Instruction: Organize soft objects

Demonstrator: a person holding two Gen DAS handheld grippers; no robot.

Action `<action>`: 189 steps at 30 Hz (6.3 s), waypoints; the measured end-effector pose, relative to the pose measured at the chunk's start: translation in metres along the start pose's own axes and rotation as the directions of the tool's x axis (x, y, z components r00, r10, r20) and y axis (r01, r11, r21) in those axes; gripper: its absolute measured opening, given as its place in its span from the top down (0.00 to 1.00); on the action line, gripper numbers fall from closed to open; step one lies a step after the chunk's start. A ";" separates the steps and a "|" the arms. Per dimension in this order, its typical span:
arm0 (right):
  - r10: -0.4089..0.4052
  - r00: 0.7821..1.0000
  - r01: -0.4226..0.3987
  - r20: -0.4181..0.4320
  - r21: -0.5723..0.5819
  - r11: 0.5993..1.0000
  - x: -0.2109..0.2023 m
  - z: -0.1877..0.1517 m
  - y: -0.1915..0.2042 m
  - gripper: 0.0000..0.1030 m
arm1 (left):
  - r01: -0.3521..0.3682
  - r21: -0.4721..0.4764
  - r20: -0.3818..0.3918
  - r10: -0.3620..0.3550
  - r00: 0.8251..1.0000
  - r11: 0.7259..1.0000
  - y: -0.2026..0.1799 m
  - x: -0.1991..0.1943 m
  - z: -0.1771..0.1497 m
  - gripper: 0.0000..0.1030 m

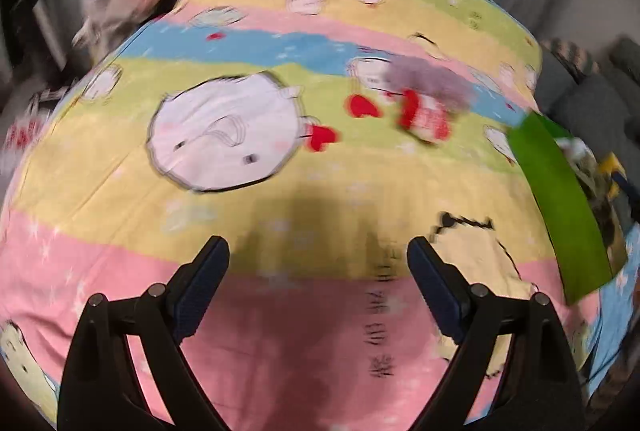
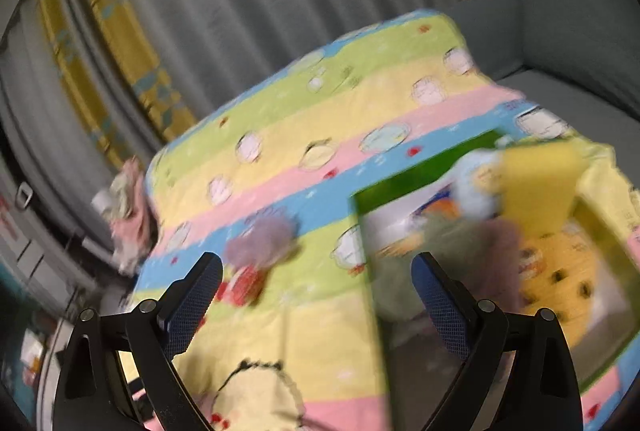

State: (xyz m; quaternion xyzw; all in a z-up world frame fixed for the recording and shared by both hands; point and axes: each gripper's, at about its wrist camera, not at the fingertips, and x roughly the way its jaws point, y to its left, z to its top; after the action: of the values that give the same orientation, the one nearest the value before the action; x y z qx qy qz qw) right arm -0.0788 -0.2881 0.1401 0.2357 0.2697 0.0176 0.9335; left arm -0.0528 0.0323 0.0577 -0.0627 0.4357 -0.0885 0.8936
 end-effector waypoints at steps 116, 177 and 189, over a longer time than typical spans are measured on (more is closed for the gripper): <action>-0.227 0.971 0.238 -0.073 0.312 0.920 -0.057 0.009 -0.117 0.23 | 0.631 0.425 -0.166 -0.629 0.759 0.649 -0.296 -0.012 0.021 0.23; -0.050 0.998 0.042 0.046 0.169 0.985 -0.052 0.026 -0.015 0.87 | 0.460 0.199 0.071 -0.481 0.874 0.865 -0.220 -0.033 0.094 0.92; -0.204 0.978 0.210 -0.052 0.314 0.926 -0.042 0.005 -0.093 0.86 | 0.471 0.199 -0.177 -0.442 0.880 0.859 -0.290 0.021 0.036 0.46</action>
State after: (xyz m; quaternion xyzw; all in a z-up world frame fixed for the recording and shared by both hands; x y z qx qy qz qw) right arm -0.1210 -0.3792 0.1228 0.3531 0.3009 -0.1225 0.8773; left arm -0.0418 -0.2537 0.1182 -0.0520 0.4497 -0.3529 0.8189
